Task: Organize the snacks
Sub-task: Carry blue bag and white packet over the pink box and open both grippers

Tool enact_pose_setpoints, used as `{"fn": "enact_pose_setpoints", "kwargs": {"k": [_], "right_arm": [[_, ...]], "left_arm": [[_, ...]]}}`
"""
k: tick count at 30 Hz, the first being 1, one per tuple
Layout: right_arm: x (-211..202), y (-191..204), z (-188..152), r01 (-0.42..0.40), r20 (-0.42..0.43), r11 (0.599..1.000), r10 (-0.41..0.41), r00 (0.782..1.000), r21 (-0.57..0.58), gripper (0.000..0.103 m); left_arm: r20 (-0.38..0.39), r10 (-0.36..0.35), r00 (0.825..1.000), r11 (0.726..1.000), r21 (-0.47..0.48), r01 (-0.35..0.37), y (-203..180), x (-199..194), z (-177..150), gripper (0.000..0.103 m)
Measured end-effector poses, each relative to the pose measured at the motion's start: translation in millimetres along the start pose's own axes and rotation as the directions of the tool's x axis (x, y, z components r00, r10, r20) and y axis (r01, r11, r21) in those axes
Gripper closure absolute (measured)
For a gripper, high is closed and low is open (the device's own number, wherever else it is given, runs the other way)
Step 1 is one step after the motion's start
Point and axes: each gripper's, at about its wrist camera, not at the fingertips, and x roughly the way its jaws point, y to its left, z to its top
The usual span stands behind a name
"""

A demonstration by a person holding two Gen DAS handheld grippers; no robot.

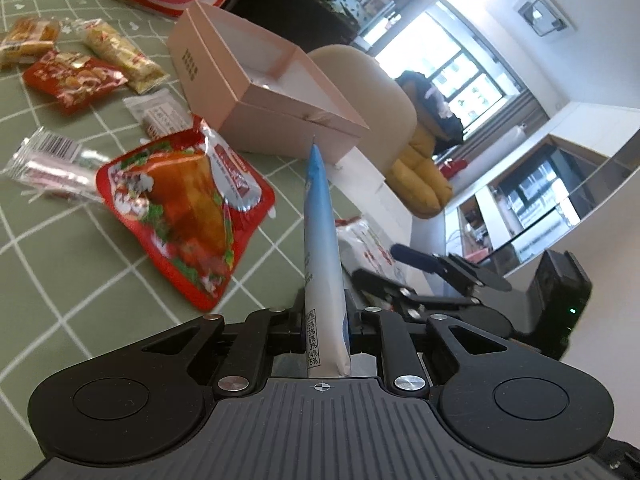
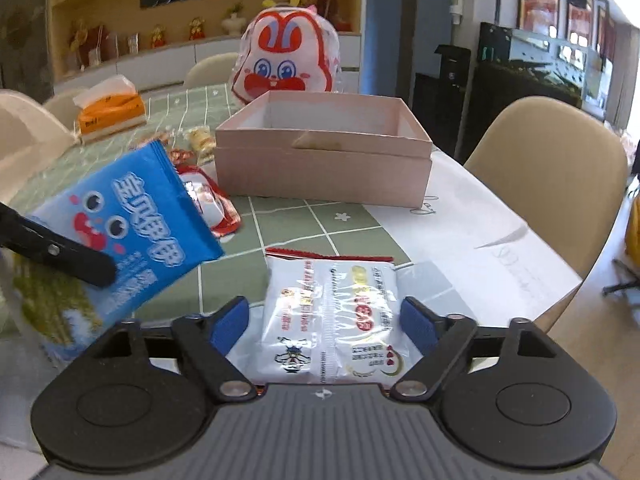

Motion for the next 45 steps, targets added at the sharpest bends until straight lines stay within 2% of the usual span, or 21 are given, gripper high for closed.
{"fn": "enact_pose_setpoints", "kwargs": {"k": [5, 7, 21, 26, 29, 30, 31, 34, 36, 38, 40, 43, 45], "right_arm": [[-1, -1, 2, 0.019, -0.016, 0.997, -0.020, 1.000, -0.071, 0.029], [0, -5, 1, 0.015, -0.017, 0.997, -0.016, 1.000, -0.072, 0.027], [-8, -29, -10, -0.019, 0.047, 0.998, 0.017, 0.999, 0.057, 0.018], [-3, -27, -10, -0.043, 0.025, 0.997, 0.041, 0.999, 0.068, 0.018], [2, -23, -10, -0.018, 0.008, 0.998, 0.017, 1.000, 0.055, 0.018], [3, -23, -10, -0.013, 0.006, 0.998, 0.013, 1.000, 0.055, 0.025], [4, -23, -10, -0.011, 0.003, 0.998, 0.011, 1.000, 0.056, 0.027], [-1, -24, -5, -0.024, 0.014, 0.999, 0.023, 1.000, 0.039, 0.027], [-11, -24, 4, -0.038, 0.046, 0.999, 0.037, 0.998, 0.009, 0.027], [-26, -25, 22, -0.054, 0.102, 0.998, 0.055, 0.993, -0.018, 0.027], [-40, -29, 51, -0.054, 0.173, 0.998, 0.059, 0.983, -0.035, 0.027], [-48, -36, 104, -0.053, 0.264, 0.997, 0.064, 0.962, -0.048, 0.027], [-40, -43, 141, -0.047, 0.283, 0.998, 0.055, 0.957, -0.034, 0.027]], "left_arm": [[0.000, -0.017, 1.000, 1.000, -0.019, 0.017, 2, -4, -2, 0.085], [-0.001, -0.028, 1.000, 0.999, -0.032, 0.028, 6, -1, 1, 0.085], [-0.042, -0.024, 0.999, 0.999, -0.036, 0.023, 4, 14, -2, 0.085], [-0.045, -0.023, 0.999, 0.999, -0.041, 0.021, 6, 15, -3, 0.085], [-0.045, -0.021, 0.999, 0.999, -0.044, 0.019, 7, 15, -4, 0.085], [-0.044, -0.021, 0.999, 0.999, -0.044, 0.019, 7, 14, -4, 0.085], [-0.041, -0.022, 0.999, 0.999, -0.045, 0.020, 6, 13, -4, 0.085], [-0.025, -0.030, 0.999, 0.998, -0.049, 0.029, 3, 8, -1, 0.085], [0.008, -0.064, 0.998, 0.996, -0.060, 0.064, 0, 0, 7, 0.085], [0.076, -0.100, 0.992, 0.993, -0.058, 0.104, -8, -14, 27, 0.085], [0.166, -0.099, 0.981, 0.995, -0.010, 0.102, -21, -28, 55, 0.085], [0.295, -0.094, 0.951, 0.996, 0.029, 0.090, -35, -37, 98, 0.085], [0.356, -0.085, 0.931, 0.996, 0.025, 0.082, -35, -32, 126, 0.085]]}}
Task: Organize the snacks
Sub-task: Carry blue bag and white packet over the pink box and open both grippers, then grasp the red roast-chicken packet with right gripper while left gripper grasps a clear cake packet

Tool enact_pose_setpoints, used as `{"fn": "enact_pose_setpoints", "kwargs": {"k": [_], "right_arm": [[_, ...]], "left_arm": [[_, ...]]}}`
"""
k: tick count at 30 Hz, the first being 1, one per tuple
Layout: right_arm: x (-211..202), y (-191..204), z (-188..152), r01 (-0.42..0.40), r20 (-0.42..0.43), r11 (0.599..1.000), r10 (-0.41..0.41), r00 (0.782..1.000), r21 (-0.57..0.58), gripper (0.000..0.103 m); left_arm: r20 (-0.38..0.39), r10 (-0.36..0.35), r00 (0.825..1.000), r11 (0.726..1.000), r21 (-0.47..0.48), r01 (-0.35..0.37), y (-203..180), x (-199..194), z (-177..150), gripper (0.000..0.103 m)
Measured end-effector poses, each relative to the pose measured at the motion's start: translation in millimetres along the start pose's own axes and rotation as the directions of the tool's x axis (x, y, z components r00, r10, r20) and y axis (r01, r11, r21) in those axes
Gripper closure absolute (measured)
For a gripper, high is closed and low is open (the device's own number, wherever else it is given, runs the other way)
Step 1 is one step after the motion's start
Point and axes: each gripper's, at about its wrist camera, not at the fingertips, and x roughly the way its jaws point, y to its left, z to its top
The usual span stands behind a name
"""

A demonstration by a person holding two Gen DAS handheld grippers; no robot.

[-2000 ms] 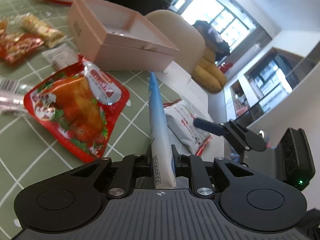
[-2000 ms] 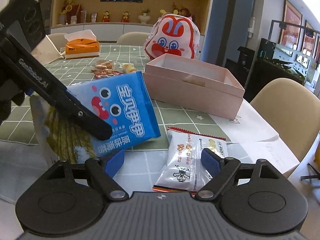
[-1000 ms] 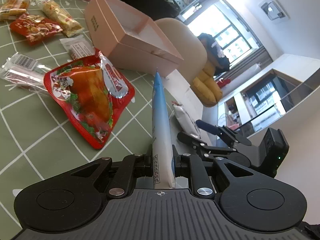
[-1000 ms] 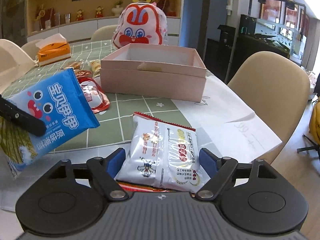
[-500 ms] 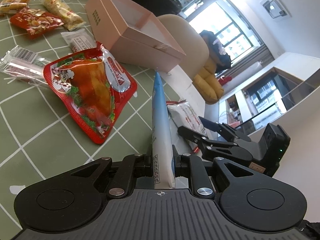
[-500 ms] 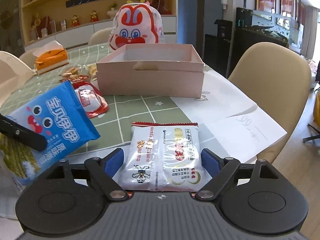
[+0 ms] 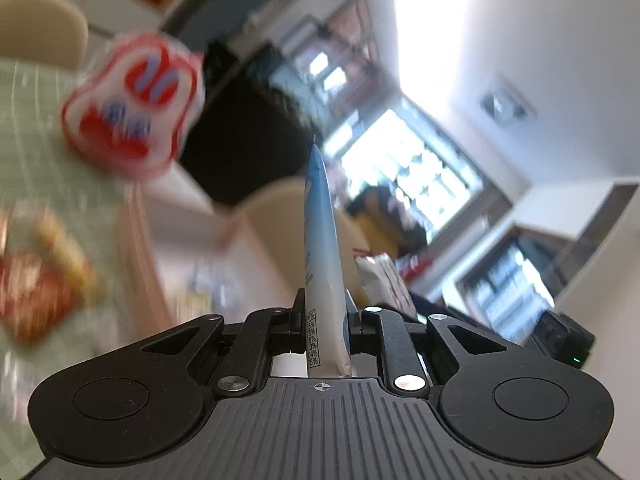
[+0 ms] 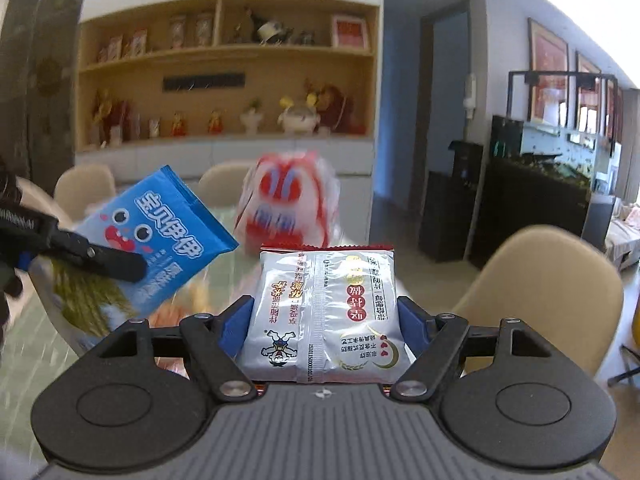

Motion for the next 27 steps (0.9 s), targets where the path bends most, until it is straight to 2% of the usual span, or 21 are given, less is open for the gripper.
{"fn": "enact_pose_setpoints", "kwargs": {"k": [3, 4, 6, 7, 8, 10, 14, 16, 18, 22, 27], "right_arm": [[39, -16, 38, 0.028, -0.005, 0.998, -0.028, 1.000, 0.056, 0.027], [51, -22, 44, 0.034, -0.015, 0.996, -0.033, 0.999, 0.081, 0.027], [75, -32, 50, 0.043, -0.037, 0.991, -0.039, 0.999, 0.127, 0.027], [85, -35, 49, 0.045, -0.051, 0.989, -0.038, 0.998, 0.140, 0.027], [94, -37, 47, 0.045, -0.065, 0.987, -0.036, 0.997, 0.152, 0.027], [114, -40, 40, 0.042, -0.101, 0.983, -0.025, 0.995, 0.178, 0.027], [151, -35, 23, 0.027, -0.188, 0.978, 0.012, 0.982, 0.205, 0.027], [168, -24, 15, 0.035, -0.228, 0.982, 0.009, 0.974, 0.188, 0.027], [186, -14, 11, 0.035, -0.260, 0.984, 0.011, 0.966, 0.175, 0.026], [210, -10, 8, 0.036, -0.316, 0.974, 0.038, 0.948, 0.226, 0.025], [196, -4, 7, 0.056, -0.329, 0.971, 0.024, 0.944, 0.232, 0.022]], "left_arm": [[0.051, 0.033, 0.998, 0.999, -0.039, -0.031, 14, 38, 27, 0.085], [0.046, 0.037, 0.998, 0.997, -0.063, -0.034, 22, 53, 30, 0.085], [-0.019, 0.038, 0.999, 0.993, -0.114, -0.040, 42, 86, 31, 0.084], [-0.088, 0.059, 0.994, 0.990, -0.125, -0.069, 54, 108, 30, 0.082], [-0.125, 0.103, 0.987, 0.987, -0.107, -0.117, 61, 121, 28, 0.082], [-0.143, 0.192, 0.971, 0.979, -0.048, -0.200, 67, 135, 27, 0.078], [-0.076, 0.148, 0.986, 0.984, -0.094, -0.154, 75, 109, 38, 0.077], [-0.034, 0.173, 0.984, 0.983, -0.058, -0.174, 71, 85, 44, 0.077], [-0.016, 0.222, 0.975, 0.975, -0.020, -0.222, 70, 63, 41, 0.077], [-0.057, 0.266, 0.962, 0.963, -0.011, -0.268, 86, 32, 18, 0.077], [-0.123, 0.292, 0.949, 0.955, -0.012, -0.295, 109, 7, -15, 0.077]]}}
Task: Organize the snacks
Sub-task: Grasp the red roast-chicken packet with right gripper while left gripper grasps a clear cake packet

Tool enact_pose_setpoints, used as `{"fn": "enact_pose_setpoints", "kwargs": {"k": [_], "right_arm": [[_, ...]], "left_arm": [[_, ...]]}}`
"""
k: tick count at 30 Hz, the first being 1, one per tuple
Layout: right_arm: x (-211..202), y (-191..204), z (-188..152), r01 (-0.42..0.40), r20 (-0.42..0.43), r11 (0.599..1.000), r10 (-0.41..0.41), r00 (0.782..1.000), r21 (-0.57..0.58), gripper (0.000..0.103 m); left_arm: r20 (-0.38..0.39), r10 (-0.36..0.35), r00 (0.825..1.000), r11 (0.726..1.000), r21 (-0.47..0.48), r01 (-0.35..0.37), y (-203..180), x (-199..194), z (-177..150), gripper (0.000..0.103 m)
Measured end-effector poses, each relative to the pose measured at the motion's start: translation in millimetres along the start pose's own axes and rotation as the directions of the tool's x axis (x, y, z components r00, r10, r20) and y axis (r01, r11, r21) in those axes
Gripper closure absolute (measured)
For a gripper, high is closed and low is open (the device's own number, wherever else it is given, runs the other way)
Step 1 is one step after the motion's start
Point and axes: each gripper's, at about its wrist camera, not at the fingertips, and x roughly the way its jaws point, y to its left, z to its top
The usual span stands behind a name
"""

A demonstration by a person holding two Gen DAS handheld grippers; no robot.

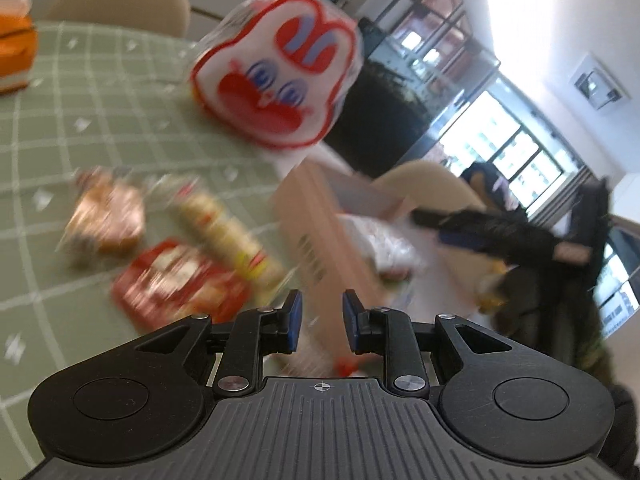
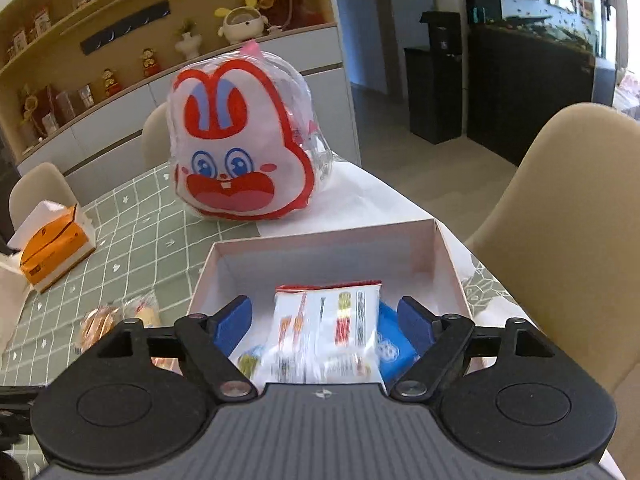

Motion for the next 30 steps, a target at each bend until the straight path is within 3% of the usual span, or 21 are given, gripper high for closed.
{"fn": "enact_pose_setpoints", "kwargs": {"k": [3, 8, 16, 18, 20, 23, 27, 30], "right_arm": [[-24, 10, -18, 0.021, 0.024, 0.999, -0.020, 1.000, -0.027, 0.022], [-66, 38, -72, 0.039, 0.063, 0.985, -0.029, 0.998, -0.168, 0.022], [-79, 79, -136, -0.092, -0.012, 0.977, 0.091, 0.996, -0.191, 0.022], [-72, 91, -142, -0.097, -0.022, 0.970, 0.094, 0.995, -0.223, 0.022], [-65, 102, -150, -0.096, -0.043, 0.964, 0.087, 0.995, -0.249, 0.022], [-54, 109, -159, -0.084, -0.064, 0.959, 0.069, 0.996, -0.271, 0.021], [-52, 101, -162, -0.077, -0.073, 0.967, 0.061, 0.995, -0.242, 0.019], [-56, 85, -165, -0.067, -0.073, 0.975, 0.053, 0.996, -0.210, 0.019]], "left_arm": [[-0.019, -0.009, 1.000, 0.999, -0.033, 0.008, 15, -4, -16, 0.077], [-0.075, -0.044, 0.996, 0.998, -0.056, 0.040, 24, -10, -41, 0.077], [-0.181, -0.126, 0.975, 0.991, 0.021, 0.132, 5, -39, -82, 0.078], [-0.135, -0.089, 0.987, 0.995, 0.029, 0.094, 5, -52, -86, 0.078], [-0.034, -0.040, 0.999, 0.999, -0.009, 0.040, 15, -70, -83, 0.078], [0.043, 0.043, 0.998, 0.995, -0.091, -0.039, 33, -88, -78, 0.078], [-0.016, 0.030, 0.999, 0.988, -0.152, -0.033, 45, -84, -83, 0.078], [-0.053, 0.014, 0.998, 0.989, -0.143, -0.022, 41, -74, -85, 0.078]]}}
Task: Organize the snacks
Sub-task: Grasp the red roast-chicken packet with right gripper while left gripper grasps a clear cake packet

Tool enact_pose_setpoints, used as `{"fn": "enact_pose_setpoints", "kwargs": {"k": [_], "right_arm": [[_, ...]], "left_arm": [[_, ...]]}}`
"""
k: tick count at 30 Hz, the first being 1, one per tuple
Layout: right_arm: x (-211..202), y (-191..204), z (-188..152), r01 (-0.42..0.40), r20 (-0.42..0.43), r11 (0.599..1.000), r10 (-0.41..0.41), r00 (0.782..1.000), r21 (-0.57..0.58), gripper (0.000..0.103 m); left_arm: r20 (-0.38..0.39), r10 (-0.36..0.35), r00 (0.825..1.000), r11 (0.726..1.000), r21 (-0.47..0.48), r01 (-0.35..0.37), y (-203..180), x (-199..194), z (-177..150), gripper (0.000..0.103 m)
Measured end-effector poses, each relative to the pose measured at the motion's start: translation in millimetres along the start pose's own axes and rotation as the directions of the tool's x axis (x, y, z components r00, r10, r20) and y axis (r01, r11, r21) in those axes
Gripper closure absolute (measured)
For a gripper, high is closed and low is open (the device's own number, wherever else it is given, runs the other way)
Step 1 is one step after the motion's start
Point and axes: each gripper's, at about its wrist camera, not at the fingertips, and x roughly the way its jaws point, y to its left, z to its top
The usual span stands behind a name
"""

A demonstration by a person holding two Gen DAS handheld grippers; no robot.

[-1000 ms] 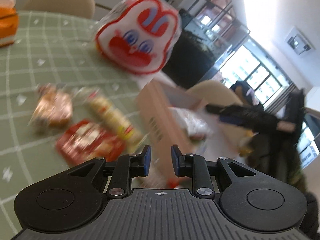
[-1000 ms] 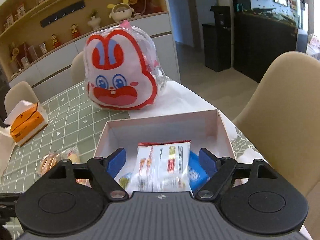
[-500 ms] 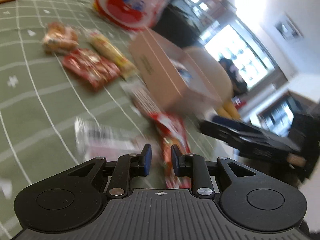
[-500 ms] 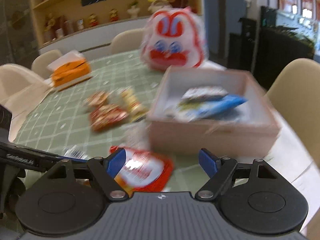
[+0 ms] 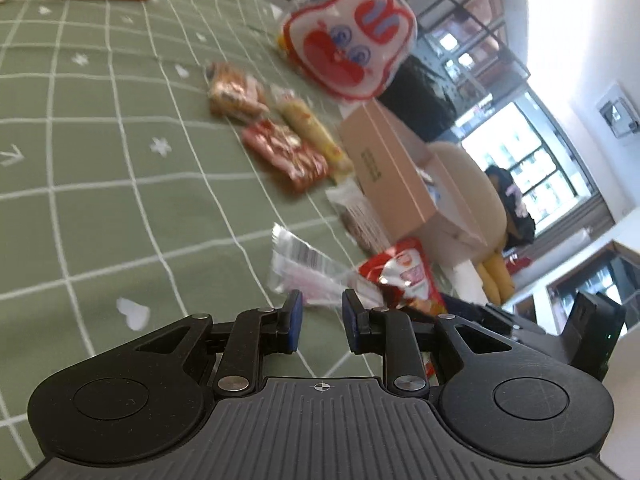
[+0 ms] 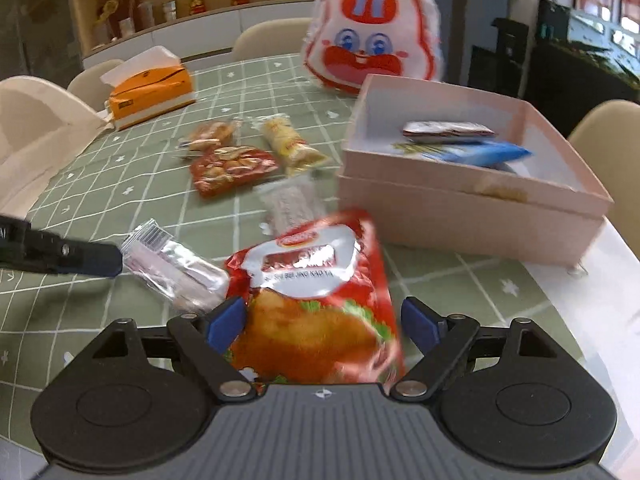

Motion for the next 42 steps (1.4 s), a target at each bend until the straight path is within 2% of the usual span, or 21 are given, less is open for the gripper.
{"fn": "enact_pose_setpoints", "kwargs": {"k": [6, 14, 20, 24, 30, 33, 38, 41, 42], "right_arm": [[-12, -12, -5, 0.139, 0.061, 0.990, -0.138, 0.989, -0.013, 0.019], [2, -13, 3, 0.077, 0.065, 0.997, -0.078, 0.995, 0.030, 0.020], [-1, -17, -6, 0.000, 0.053, 0.998, -0.003, 0.999, 0.057, 0.021], [-12, -30, -16, -0.009, 0.059, 0.998, 0.005, 0.998, 0.065, 0.021], [-20, -57, -28, -0.012, 0.104, 0.988, -0.004, 0.995, 0.153, 0.021], [-20, -58, -29, -0.021, 0.110, 0.986, 0.003, 0.994, 0.163, 0.020], [-19, -55, -29, -0.013, 0.108, 0.989, -0.003, 0.994, 0.148, 0.019], [-20, -59, -30, -0.029, 0.117, 0.986, 0.009, 0.993, 0.165, 0.019], [-21, -59, -30, -0.033, 0.119, 0.985, 0.012, 0.993, 0.169, 0.019]], "left_arm": [[0.013, 0.029, 0.999, 1.000, 0.010, -0.030, -4, 0, -1, 0.078], [0.059, 0.020, 0.998, 0.997, 0.075, -0.024, -18, -4, 8, 0.078], [0.053, 0.047, 0.998, 0.985, 0.161, -0.055, -37, 31, 27, 0.078], [0.007, 0.052, 0.999, 0.982, 0.182, -0.053, -33, 44, 22, 0.078], [-0.033, 0.014, 0.999, 0.974, 0.225, -0.006, -29, 29, 5, 0.078], [-0.048, 0.035, 0.998, 0.955, 0.297, -0.019, -38, 23, -6, 0.078], [-0.070, 0.092, 0.993, 0.882, 0.470, -0.049, -69, 25, -26, 0.078], [-0.038, 0.155, 0.987, 0.825, 0.555, -0.108, -87, 33, -35, 0.078], [-0.030, 0.167, 0.985, 0.817, 0.564, -0.121, -91, 35, -36, 0.078]]}}
